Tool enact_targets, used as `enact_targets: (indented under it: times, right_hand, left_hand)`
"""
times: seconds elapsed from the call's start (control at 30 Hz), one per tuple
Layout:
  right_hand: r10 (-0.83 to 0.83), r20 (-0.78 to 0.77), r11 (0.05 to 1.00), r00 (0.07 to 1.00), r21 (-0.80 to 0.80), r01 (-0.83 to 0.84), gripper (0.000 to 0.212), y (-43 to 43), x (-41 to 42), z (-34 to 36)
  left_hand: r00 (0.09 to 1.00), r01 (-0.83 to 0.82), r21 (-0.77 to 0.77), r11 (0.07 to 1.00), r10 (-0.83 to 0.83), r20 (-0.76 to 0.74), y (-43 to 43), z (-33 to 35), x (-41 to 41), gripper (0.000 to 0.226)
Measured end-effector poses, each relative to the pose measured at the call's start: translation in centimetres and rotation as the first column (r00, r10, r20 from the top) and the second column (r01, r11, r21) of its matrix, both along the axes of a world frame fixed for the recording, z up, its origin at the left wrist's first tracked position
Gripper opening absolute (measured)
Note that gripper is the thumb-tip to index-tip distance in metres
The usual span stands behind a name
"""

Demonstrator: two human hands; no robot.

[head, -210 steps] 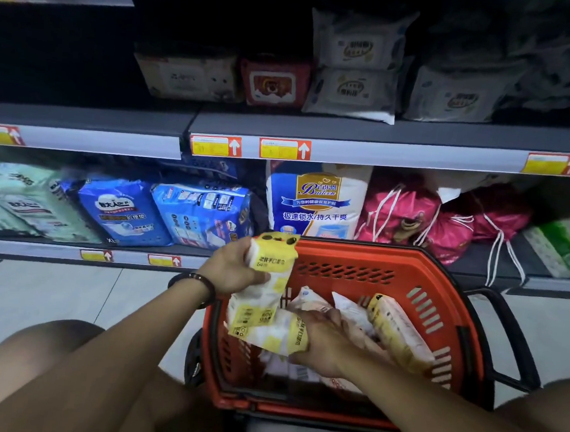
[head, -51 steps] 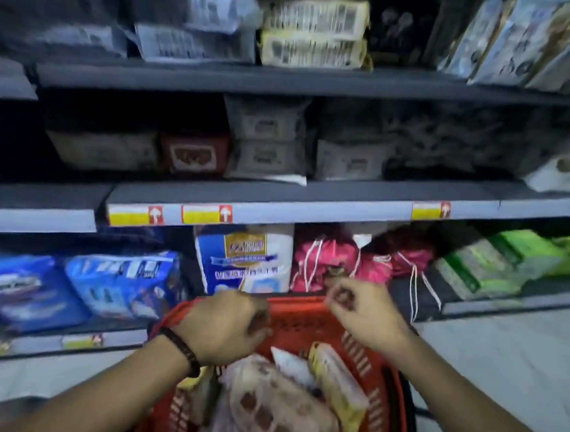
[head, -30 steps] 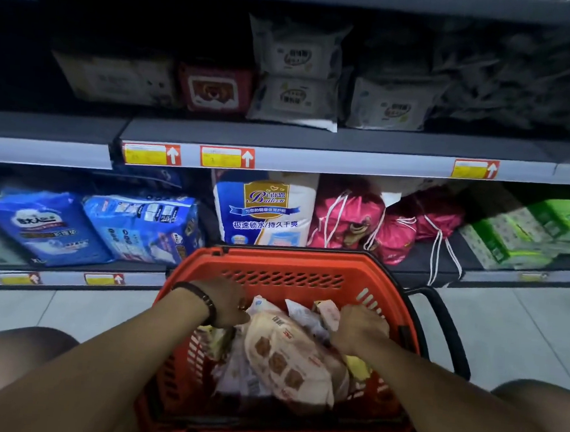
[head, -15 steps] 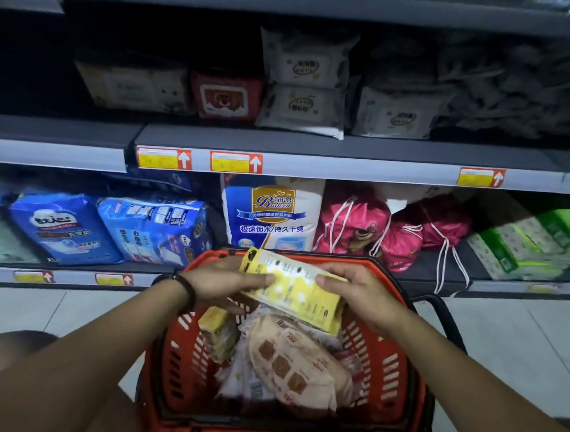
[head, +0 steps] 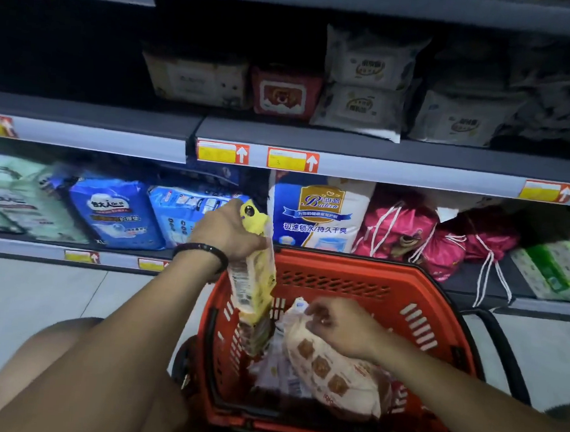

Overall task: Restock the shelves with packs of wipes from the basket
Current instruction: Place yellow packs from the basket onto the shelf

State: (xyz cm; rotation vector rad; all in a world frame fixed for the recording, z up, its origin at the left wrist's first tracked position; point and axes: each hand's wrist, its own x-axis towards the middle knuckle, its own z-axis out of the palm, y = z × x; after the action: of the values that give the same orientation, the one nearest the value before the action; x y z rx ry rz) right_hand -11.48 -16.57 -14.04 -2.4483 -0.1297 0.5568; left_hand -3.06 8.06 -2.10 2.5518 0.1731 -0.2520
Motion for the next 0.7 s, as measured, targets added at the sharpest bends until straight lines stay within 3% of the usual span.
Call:
enact_targets:
  times: [0.07,0.17,0.27,0.4,0.53,0.7]
  right_hand:
    - [0.068,-0.059,0.991,0.996,-0.114,-0.074,0.035,1.4,-0.2,-0.9]
    - [0.121,-0.164,0.979,0.979,-0.144,-0.145,0.053,4.4,0.4,-2.6]
    - [0.091,-0.099,0.983,0.991,-0.148,-0.105,0.066,8.0,1.8,-5.6]
    - [-0.024,0.039,0.965,0.999,-0.259,0.033,0.090,13.1,3.2,-9.7]
    - [-0.092,0.045,0.941,0.995,-0.322,0.101,0.088,15.0,3.4,-10.9]
    - [-0.147,0.055,0.963,0.988,-0.222,0.155,0.092,14.1,3.5,-11.4]
  left_hand:
    - [0.997,0.025,0.139,0.990,-0.036,0.074,0.9,0.5,0.3,0.074]
    - [0.995,0.029,0.156,0.987,-0.043,0.088,1.7,0.7,0.9,0.064]
    - [0.999,0.030,0.068,0.997,-0.031,0.024,2.1,0.6,1.0,0.064]
    - [0.999,0.034,0.077,0.996,-0.036,0.025,2.5,0.6,1.0,0.059]
    - [0.999,0.020,0.049,0.999,-0.021,0.035,3.1,1.0,1.2,0.055]
    - [1.000,0.012,0.038,0.999,-0.013,0.028,3.6,1.2,1.4,0.057]
